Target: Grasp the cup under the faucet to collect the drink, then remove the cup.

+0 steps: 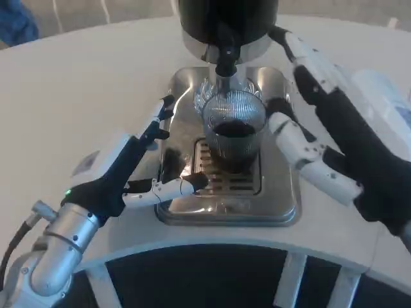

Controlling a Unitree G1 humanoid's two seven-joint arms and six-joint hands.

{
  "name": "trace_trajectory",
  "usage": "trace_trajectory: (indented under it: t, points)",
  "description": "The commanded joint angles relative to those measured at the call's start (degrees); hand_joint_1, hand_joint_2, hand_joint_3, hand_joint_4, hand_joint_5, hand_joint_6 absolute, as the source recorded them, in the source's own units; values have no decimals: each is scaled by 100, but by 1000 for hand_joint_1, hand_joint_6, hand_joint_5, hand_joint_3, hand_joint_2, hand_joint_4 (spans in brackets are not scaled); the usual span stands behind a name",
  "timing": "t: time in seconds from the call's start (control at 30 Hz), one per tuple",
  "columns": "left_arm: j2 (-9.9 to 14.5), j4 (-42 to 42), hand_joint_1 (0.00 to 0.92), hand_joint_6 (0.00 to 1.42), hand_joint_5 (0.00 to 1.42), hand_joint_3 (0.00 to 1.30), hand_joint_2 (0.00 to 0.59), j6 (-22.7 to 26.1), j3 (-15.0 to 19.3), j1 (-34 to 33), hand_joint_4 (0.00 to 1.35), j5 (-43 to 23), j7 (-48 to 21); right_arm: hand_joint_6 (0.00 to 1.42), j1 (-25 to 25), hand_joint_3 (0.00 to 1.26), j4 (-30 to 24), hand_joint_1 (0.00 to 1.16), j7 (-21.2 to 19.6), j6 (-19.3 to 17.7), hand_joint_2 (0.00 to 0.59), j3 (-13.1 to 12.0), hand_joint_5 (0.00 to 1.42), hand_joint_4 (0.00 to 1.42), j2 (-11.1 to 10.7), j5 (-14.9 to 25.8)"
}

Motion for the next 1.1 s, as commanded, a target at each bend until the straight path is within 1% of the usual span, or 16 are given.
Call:
trace_trajectory:
  t: [0.03, 0.17, 0.2, 0.3, 0.4, 0.43, 0.53, 0.63, 0.77, 0.8, 0.87, 1.1]
  points:
    - [-2, 72, 285, 306, 228, 0, 60, -21, -24, 6, 0, -1, 29, 0, 312, 0, -293, 19, 336, -180, 584, -229, 0, 0, -62, -347]
    - [-9, 132, 291, 306, 228, 0, 60, -23, -20, -14, 0, -8, 35, 0, 515, 0, -304, 26, 612, -494, 584, -456, 0, 0, 161, -647]
    - [-10, 146, 305, 306, 228, 0, 57, -22, -17, -18, 0, -15, 33, 0, 612, 0, -304, 28, 685, -562, 583, -555, 0, 0, 199, -702]
    - [-27, 186, 326, 320, 228, 0, 58, 7, 2, -45, 0, -40, 38, 0, 873, 0, -304, 33, 882, -685, 583, -836, 0, 0, 262, -750]
    - [-50, 214, 350, 325, 235, 0, 52, 29, 18, -75, 0, -65, 42, 0, 1058, 0, -304, 38, 1008, -760, 586, -1014, 0, 0, 298, -729]
    - [-57, 221, 352, 325, 237, 0, 51, 32, 22, -84, 0, -69, 43, 0, 1121, 0, -304, 68, 1042, -782, 586, -1064, 0, 0, 307, -715]
    - [-112, 247, 355, 326, 238, 0, 49, 29, 36, -123, 0, -88, 73, 0, 1332, 0, -304, 80, 1102, -840, 586, -1167, 0, 0, 338, -685]
    - [-158, 266, 358, 327, 238, 0, 49, 4, 46, -150, 0, -81, 134, 0, 1627, 0, -304, 85, 1119, -932, 586, -1187, 0, 0, 411, -694]
    - [-222, 395, 363, 295, 250, 0, 49, -139, 58, -200, 0, -66, 319, 0, 1998, 0, -304, 90, 1165, -1185, 586, -1156, 0, 0, 606, -771]
    - [-237, 431, 363, 291, 250, 0, 49, -176, 58, -209, 0, -60, 367, 0, 2071, 0, -304, 91, 1181, -1252, 586, -1154, 0, 0, 662, -789]
    - [-295, 570, 370, 275, 243, 0, 45, -357, 58, -210, 0, -57, 532, 0, 2246, 0, -304, 94, 1229, -1459, 586, -1159, 0, 0, 854, -846]
    - [-379, 998, 376, 267, 240, 0, 51, -819, 14, -251, 0, -72, 752, 0, 2611, 0, -304, 101, 1512, -2243, 586, -1323, 0, 0, 1587, -1061]
